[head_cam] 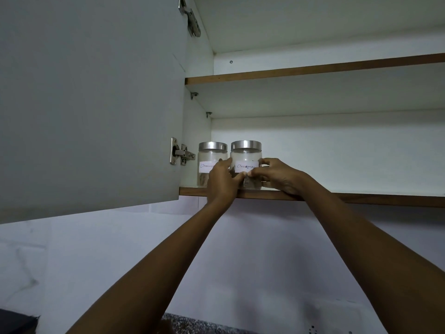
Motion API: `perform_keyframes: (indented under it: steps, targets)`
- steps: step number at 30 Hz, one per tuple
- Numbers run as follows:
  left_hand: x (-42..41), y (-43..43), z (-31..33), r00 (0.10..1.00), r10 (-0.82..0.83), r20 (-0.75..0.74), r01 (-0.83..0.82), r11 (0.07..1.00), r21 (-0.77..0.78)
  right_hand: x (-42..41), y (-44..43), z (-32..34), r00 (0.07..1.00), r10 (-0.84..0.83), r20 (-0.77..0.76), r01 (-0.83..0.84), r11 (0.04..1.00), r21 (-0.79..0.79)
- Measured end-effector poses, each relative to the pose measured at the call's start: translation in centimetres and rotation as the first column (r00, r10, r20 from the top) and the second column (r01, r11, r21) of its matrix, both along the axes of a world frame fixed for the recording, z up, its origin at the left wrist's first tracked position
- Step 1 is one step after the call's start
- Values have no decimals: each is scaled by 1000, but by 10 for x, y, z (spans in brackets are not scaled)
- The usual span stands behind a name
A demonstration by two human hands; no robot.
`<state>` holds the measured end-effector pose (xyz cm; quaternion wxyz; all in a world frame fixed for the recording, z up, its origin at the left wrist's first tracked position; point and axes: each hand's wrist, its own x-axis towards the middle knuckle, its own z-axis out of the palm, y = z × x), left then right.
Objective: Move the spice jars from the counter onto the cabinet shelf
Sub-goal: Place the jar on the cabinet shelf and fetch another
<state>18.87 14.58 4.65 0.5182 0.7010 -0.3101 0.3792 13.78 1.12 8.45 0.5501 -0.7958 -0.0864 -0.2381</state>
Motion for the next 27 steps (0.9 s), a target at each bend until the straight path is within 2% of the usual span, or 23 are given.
perform_keyframes:
  steps: [5,20,23,27]
  targets:
    - [2,-2,-6,995,88,55,-88,996,-11,3,2,1,1000,0,-3,0,1000,-13]
    - [10,-1,-13,998,38,44,-37,999,-28,4,11,2,996,-68,-53,67,998,-16]
    - [4,3,-17,997,40,65,-39,999,-28,4,9,2,990,-131,-56,128,991,-40]
    - [-7,21,-28,994,30,105,-19,995,-100,1,4,1,974,-225,22,226,973,-55]
